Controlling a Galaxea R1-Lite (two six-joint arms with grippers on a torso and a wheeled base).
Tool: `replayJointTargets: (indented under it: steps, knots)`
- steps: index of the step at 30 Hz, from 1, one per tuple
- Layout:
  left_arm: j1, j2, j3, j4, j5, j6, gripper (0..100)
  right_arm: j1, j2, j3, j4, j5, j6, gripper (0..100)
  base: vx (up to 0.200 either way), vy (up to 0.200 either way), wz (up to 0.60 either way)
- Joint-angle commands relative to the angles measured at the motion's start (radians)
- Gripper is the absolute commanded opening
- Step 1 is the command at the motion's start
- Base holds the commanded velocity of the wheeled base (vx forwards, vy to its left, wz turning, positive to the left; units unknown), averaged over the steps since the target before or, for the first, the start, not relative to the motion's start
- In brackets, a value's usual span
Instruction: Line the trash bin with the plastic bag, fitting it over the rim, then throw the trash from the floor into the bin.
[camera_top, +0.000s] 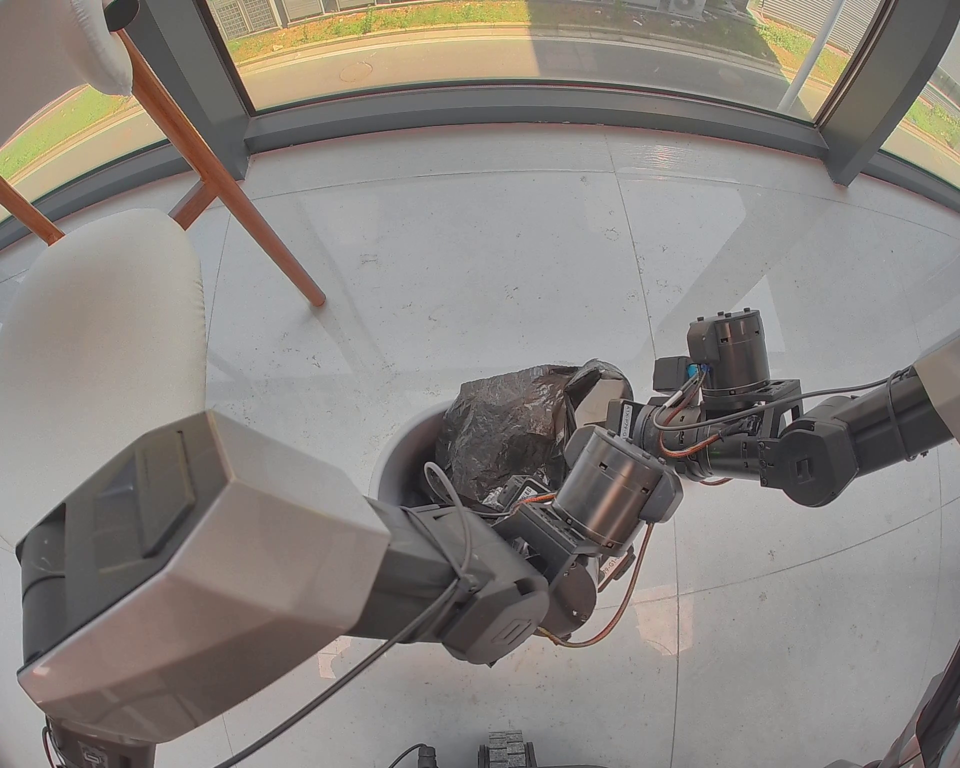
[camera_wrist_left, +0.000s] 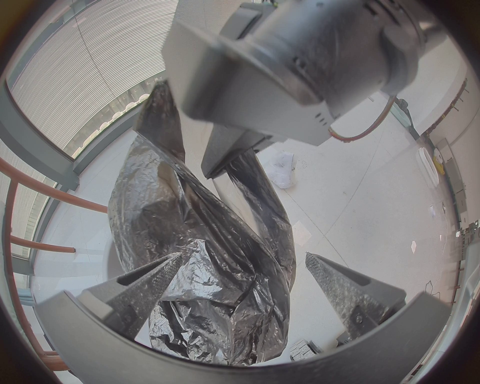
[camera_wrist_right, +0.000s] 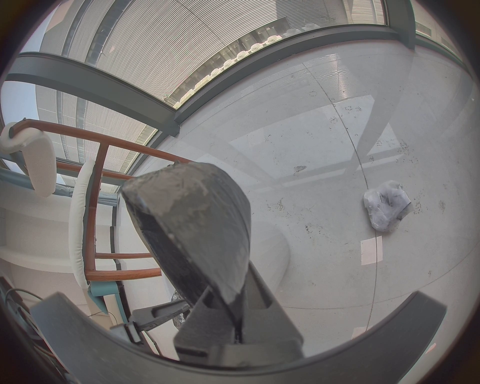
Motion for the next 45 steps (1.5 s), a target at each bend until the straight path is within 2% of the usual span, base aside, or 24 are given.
replayJointTargets:
  steps: [1, 7, 8, 10, 21, 29, 32, 37, 40, 45]
  knots:
    - [0.003, 0.044, -0.026, -0.002, 0.001, -0.001, 100, 0.0, -0.004, 0.0, -0.001, 0.001, 0.0, 0, 0.0, 0.0, 0.0]
    - [0.004, 0.073, -0.046, -0.006, 0.002, -0.001, 100, -0.001, -0.008, 0.003, -0.001, 0.002, 0.001, 0, 0.0, 0.0, 0.0]
    - [0.006, 0.073, -0.049, -0.006, 0.002, -0.001, 0, -0.001, -0.008, 0.005, -0.001, 0.002, 0.001, 0, 0.0, 0.0, 0.0]
    - [0.027, 0.073, -0.06, -0.007, 0.001, -0.001, 0, -0.003, -0.008, 0.005, -0.001, 0.002, 0.001, 0, 0.0, 0.0, 0.0]
    - [0.033, 0.047, -0.069, 0.007, -0.002, -0.005, 0, -0.006, -0.001, 0.009, -0.001, 0.002, -0.002, 0, 0.0, 0.0, 0.0]
    - [0.044, -0.052, 0.003, 0.042, -0.009, 0.001, 0, -0.011, -0.008, 0.012, -0.001, 0.002, -0.005, 0, 0.0, 0.0, 0.0]
    - [0.101, -0.131, 0.021, 0.12, -0.032, 0.005, 0, -0.011, -0.008, 0.022, -0.001, 0.002, -0.005, 0, 0.0, 0.0, 0.0]
    - [0.198, -0.193, 0.029, 0.137, -0.136, 0.047, 0, -0.009, -0.012, 0.068, -0.001, 0.002, -0.022, 0, 0.0, 0.0, 0.0]
    - [0.25, -0.226, 0.038, 0.142, -0.157, 0.077, 0, -0.012, -0.02, 0.085, -0.002, 0.008, -0.051, 0, 0.0, 0.0, 0.0]
    - [0.29, -0.233, 0.061, 0.14, -0.182, 0.084, 0, -0.014, -0.014, 0.08, -0.002, 0.01, -0.057, 0, 0.0, 0.0, 0.0]
